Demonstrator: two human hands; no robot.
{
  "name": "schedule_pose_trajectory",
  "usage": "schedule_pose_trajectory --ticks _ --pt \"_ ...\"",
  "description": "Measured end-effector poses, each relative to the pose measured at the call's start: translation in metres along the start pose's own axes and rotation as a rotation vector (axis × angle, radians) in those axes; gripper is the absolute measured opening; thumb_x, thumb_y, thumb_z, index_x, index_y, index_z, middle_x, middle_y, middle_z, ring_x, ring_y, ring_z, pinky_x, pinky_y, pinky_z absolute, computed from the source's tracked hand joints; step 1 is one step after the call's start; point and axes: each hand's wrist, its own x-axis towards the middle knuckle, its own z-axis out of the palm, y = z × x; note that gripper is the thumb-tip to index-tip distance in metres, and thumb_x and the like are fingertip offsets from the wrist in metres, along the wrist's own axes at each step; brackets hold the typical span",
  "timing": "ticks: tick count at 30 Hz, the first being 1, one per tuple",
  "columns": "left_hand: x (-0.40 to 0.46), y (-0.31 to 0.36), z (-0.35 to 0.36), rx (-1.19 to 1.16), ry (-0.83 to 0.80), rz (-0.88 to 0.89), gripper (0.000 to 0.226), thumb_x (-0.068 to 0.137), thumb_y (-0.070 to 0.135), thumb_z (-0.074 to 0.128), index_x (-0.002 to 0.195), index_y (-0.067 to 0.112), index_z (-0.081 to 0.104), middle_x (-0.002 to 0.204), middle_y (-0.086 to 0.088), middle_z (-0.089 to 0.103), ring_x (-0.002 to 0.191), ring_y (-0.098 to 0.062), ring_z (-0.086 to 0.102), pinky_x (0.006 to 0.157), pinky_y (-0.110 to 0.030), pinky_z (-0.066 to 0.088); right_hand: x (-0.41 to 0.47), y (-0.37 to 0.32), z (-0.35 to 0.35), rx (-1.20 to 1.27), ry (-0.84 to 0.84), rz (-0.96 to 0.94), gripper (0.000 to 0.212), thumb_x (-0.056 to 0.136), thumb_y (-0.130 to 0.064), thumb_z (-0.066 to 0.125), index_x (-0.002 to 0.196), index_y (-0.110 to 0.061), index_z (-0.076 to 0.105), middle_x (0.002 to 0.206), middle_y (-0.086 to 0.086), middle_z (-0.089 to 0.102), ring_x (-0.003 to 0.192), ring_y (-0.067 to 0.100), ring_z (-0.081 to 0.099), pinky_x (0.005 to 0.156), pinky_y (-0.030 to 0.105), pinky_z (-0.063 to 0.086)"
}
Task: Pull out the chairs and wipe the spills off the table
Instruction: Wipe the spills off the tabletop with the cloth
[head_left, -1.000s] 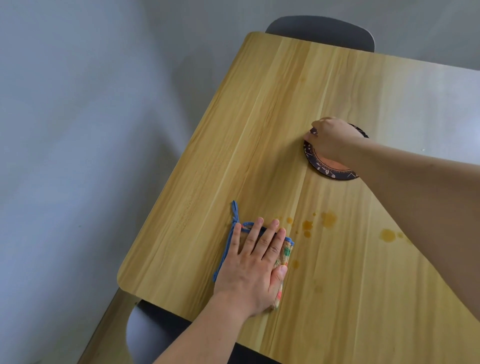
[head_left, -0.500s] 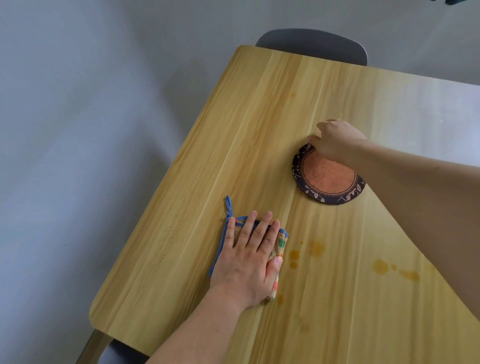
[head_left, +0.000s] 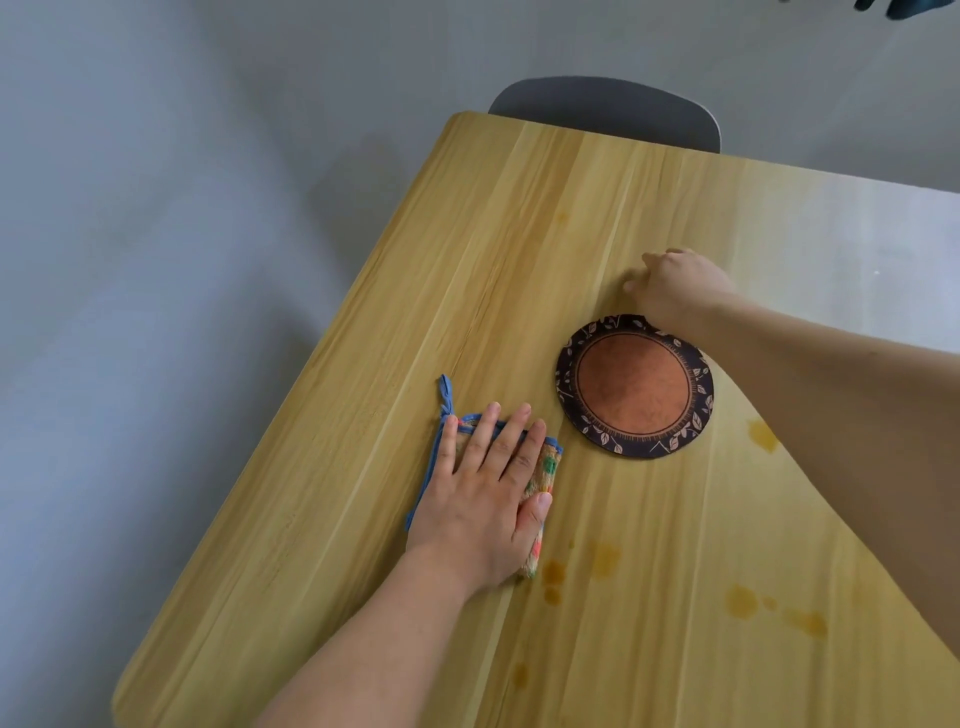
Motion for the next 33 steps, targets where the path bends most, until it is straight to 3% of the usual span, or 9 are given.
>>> schedule_pose_trajectory --ticks 9,14,16,18,20,22,25,28,33 --pt "0.033 -0.003 -0.013 0.051 -0.076 -0.001 0.068 0.094 0.055 -0.007 0.151 0.024 -0.026 0.157 0.007 -0.036 0.143 -0.019 -0.037 0.117 -0.055 -0.019 0.0 -0.001 0.006 0.006 -0.047 0.044 0.041 0.098 -0.04 0.046 0.129 -0.015 0.054 0.127 0.008 0.043 0.113 0.032 0.051 0.084 0.041 0.05" --pt "0.034 0.001 -0.029 -0.019 -0.183 -0.044 0.069 0.095 0.061 0.001 0.147 0.03 -0.032 0.157 0.006 -0.038 0.14 -0.019 -0.043 0.111 -0.058 -0.026 -0.034 0.005 0.005 0.098 0.002 0.055 0.042 0.098 -0.038 0.04 0.125 -0.008 0.051 0.132 0.013 0.041 0.118 0.037 0.045 0.094 0.047 0.045" --pt "0.04 0.004 -0.042 -0.103 -0.1 -0.161 0.07 0.098 0.059 0.011 0.153 0.031 -0.022 0.162 0.008 -0.024 0.146 -0.019 -0.03 0.111 -0.059 -0.026 -0.053 0.009 0.002 0.149 0.075 0.08 0.04 0.096 -0.036 0.039 0.118 -0.004 0.051 0.125 0.015 0.043 0.113 0.038 0.046 0.094 0.048 0.044" --pt "0.059 0.008 -0.059 -0.21 0.049 -0.302 0.064 0.1 0.052 0.028 0.157 0.03 0.01 0.165 0.007 0.005 0.151 -0.02 -0.004 0.116 -0.057 -0.016 -0.068 0.014 -0.002 0.11 0.048 0.113 0.035 0.093 -0.032 0.043 0.114 -0.005 0.049 0.12 0.016 0.045 0.112 0.037 0.046 0.095 0.046 0.042" --pt "0.082 0.015 -0.076 -0.314 0.089 -0.441 0.049 0.097 0.046 0.04 0.142 0.028 0.044 0.157 0.004 0.024 0.145 -0.024 0.013 0.118 -0.056 0.002 -0.078 0.018 -0.002 0.057 -0.051 0.154 0.032 0.088 -0.026 0.046 0.112 -0.005 0.047 0.118 0.016 0.049 0.113 0.036 0.047 0.095 0.045 0.041" --pt "0.103 0.024 -0.086 -0.372 0.016 -0.525 0.033 0.093 0.04 0.047 0.12 0.025 0.058 0.149 0.001 0.03 0.138 -0.027 0.019 0.115 -0.052 0.012 -0.083 0.023 0.004 0.046 -0.11 0.201 0.031 0.085 -0.025 0.049 0.109 -0.005 0.047 0.117 0.017 0.051 0.113 0.037 0.048 0.094 0.043 0.041" --pt "0.124 0.041 -0.089 -0.391 -0.029 -0.558 0.011 0.086 0.028 0.052 0.096 0.024 0.054 0.132 0.001 0.037 0.124 -0.026 0.027 0.103 -0.045 0.021 -0.083 0.026 0.008 0.142 -0.1 0.253 0.018 0.083 -0.02 0.05 0.092 -0.006 0.044 0.107 0.017 0.055 0.104 0.037 0.053 0.088 0.041 0.046" --pt "0.132 0.052 -0.09 -0.408 0.003 -0.545 0.022 0.083 0.016 0.049 0.104 0.021 0.05 0.115 0.001 0.05 0.121 -0.024 0.036 0.102 -0.044 0.024 -0.08 0.025 0.001 0.318 -0.108 0.292 0.009 0.083 -0.008 0.043 0.075 -0.005 0.047 0.084 0.012 0.055 0.076 0.031 0.056 0.063 0.032 0.046" --pt "0.126 0.048 -0.097 -0.592 0.159 -0.464 0.019 0.087 0.008 0.05 0.103 0.018 0.047 0.078 0.005 0.054 0.082 -0.022 0.054 0.097 -0.043 0.035 -0.081 0.016 -0.021 0.436 -0.053 0.278 0.023 0.081 -0.002 0.039 0.094 -0.004 0.058 0.09 0.012 0.06 0.073 0.027 0.057 0.054 0.026 0.043"
